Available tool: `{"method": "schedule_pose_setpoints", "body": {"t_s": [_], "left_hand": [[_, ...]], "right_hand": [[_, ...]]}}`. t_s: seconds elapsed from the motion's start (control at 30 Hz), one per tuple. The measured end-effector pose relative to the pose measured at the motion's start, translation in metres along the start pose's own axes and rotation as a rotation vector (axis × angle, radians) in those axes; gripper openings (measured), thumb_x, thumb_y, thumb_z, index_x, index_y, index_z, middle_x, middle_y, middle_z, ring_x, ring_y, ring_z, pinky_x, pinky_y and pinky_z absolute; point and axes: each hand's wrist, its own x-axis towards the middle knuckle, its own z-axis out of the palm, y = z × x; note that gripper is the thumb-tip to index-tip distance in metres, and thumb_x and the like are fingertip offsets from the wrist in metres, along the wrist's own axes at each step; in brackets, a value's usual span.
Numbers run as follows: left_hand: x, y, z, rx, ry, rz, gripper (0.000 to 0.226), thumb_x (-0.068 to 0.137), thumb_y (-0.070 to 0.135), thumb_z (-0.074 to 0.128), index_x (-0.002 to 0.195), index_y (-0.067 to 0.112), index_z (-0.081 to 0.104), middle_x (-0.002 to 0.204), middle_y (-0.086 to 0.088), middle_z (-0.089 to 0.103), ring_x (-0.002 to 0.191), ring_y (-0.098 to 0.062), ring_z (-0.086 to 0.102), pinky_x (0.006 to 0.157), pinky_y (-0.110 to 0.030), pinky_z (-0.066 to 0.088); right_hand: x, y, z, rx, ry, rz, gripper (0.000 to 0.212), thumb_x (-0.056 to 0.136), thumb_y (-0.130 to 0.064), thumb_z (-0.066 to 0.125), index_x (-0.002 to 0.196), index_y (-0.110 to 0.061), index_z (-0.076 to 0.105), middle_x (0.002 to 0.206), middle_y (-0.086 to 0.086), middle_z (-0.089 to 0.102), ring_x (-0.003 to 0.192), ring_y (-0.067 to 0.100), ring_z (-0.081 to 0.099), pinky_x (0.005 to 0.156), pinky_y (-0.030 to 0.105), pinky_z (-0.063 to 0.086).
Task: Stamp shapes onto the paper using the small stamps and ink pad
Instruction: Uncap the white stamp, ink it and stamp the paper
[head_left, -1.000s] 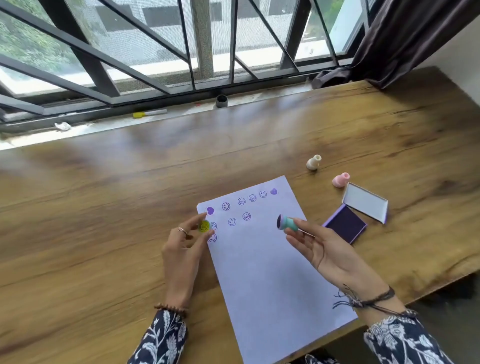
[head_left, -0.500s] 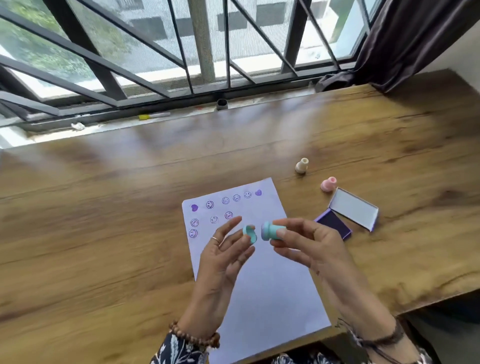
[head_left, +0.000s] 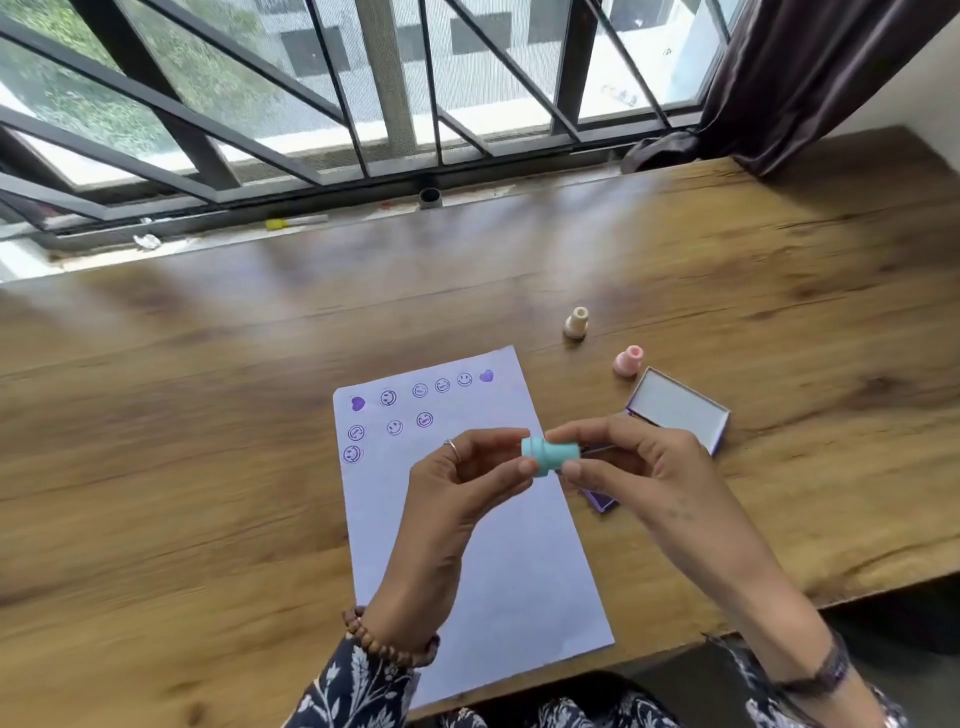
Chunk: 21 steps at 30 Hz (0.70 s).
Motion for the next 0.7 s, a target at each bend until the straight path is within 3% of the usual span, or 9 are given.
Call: {"method": "schedule_pose_setpoints", "body": {"t_s": [0.27,0.5,0.6,0.7], "left_hand": [[0.012,0.001,0.014,0.117,-0.032,0.118,0.023,0.059,0.016,0.077,0.082,0.013,0.074,0.088,-0.001,0.076,0.084,-0.014,0.07,0.07,-0.015,0.052],[0.047,-0.018,0.022,0.165,-0.048,0.15,0.023,0.064,-0.011,0.073,0.082,0.002,0.068,0.092,-0.003,0.076,0.087,-0.017,0.07,0.072,-0.019,0.053],[0.068,-0.028,0.028,0.277,-0.097,0.166,0.032,0.066,-0.009,0.074,0.09,0.011,0.066,0.093,0.001,0.074,0.091,-0.018,0.069,0.079,-0.024,0.054],[0.093,-0.041,0.035,0.378,-0.096,0.164,0.046,0.068,-0.005,0.075,0.105,0.017,0.061,0.102,-0.001,0.068,0.098,-0.012,0.066,0.087,-0.024,0.052]], "right_hand": [[0.008,0.006,-0.011,0.15,0.017,0.026,0.015,0.079,-0.012,0.067,0.093,-0.013,0.074,0.081,0.002,0.076,0.075,0.013,0.072,0.066,0.016,0.055],[0.036,0.03,-0.023,0.3,0.038,0.177,0.014,0.086,-0.013,0.059,0.084,-0.008,0.072,0.061,0.003,0.07,0.056,0.009,0.065,0.056,0.016,0.055],[0.054,0.043,-0.035,0.217,0.095,0.205,0.012,0.083,-0.017,0.064,0.086,-0.01,0.073,0.065,0.001,0.073,0.062,0.008,0.068,0.062,0.019,0.057],[0.077,0.052,-0.042,-0.054,0.201,0.165,0.017,0.08,-0.021,0.069,0.094,-0.011,0.07,0.075,0.001,0.072,0.071,0.012,0.069,0.071,0.027,0.057]]}}
